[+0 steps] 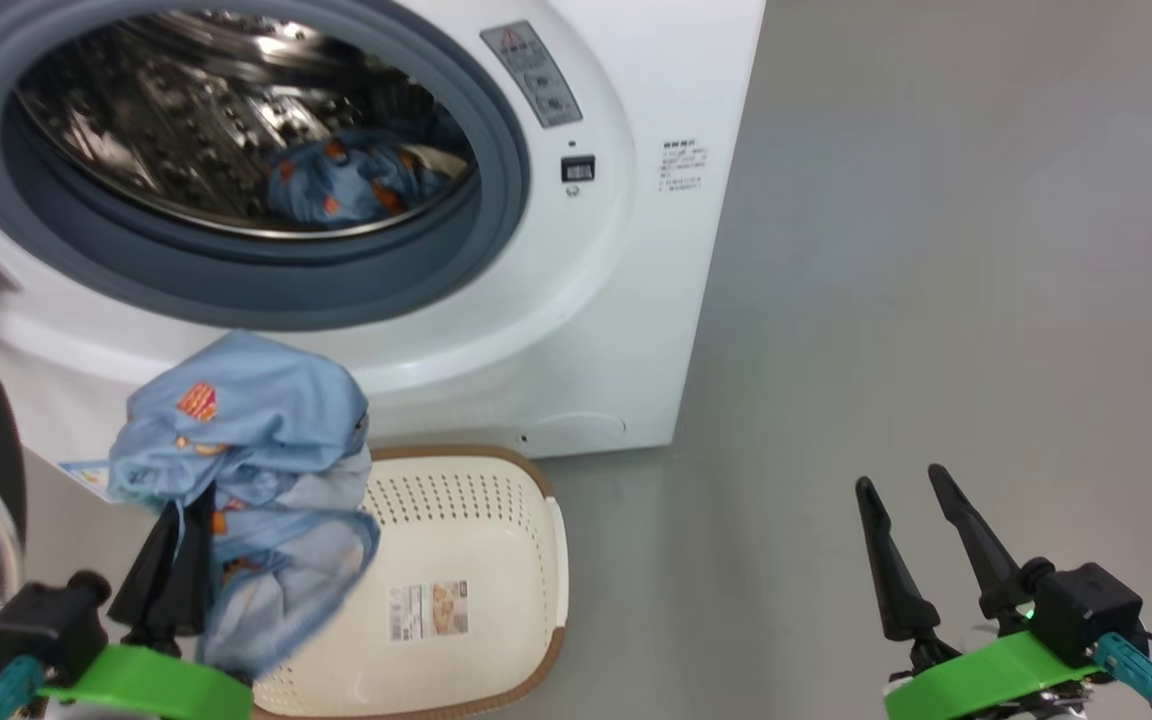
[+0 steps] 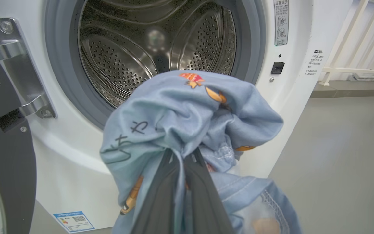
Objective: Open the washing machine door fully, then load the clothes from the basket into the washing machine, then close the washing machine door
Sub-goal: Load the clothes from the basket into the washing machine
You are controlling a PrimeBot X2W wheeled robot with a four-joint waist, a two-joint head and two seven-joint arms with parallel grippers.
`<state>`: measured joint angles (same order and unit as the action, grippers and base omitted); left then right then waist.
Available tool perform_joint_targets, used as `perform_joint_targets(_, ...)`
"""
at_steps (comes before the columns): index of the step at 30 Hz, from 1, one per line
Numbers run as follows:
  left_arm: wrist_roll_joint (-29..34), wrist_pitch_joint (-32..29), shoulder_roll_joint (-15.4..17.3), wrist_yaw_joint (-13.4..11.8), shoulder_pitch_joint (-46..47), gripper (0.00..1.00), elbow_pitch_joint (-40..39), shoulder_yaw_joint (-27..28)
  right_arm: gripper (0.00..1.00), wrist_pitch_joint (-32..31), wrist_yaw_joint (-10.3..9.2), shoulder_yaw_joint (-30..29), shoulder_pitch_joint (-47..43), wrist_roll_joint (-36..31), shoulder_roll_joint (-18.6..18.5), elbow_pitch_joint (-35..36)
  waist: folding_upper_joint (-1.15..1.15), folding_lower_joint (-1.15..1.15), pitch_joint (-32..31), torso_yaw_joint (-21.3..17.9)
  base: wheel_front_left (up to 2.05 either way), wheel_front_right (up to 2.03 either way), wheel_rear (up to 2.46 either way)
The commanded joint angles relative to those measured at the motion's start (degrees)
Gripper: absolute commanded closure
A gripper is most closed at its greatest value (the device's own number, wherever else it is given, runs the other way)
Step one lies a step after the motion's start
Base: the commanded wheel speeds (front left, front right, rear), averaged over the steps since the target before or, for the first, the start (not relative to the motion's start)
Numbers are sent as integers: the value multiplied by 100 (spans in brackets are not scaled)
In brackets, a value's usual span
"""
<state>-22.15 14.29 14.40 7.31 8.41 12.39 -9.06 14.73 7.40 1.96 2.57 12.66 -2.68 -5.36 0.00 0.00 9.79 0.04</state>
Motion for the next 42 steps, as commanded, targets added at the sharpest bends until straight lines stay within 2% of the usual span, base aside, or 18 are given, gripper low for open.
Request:
perform_joint_targets(1, 137, 71, 102, -20, -51, 100, -259, 337, 0, 27, 9, 86, -43, -42, -20, 103, 0, 0, -306, 98, 0, 0, 0)
perform_joint_targets(13, 622, 71, -174, -67, -830, 100, -758, 1087, 0, 27, 9, 26, -204, -75, -20, 3, 0, 0, -737, 163, 0, 0, 0)
perform_joint_targets(25, 981, 71, -417, -91, -1549, 100, -1107, 1594, 0, 27, 9, -2, -399, -79, -20, 6, 0, 0, -1074, 107, 0, 0, 0)
perform_joint_targets(42, 1113, 71, -731, -41, -1826, 100, -1025, 1789, 0, 26, 9, -13, -492, -196, -20, 78, 0, 0, -1132, 72, 0, 0, 0)
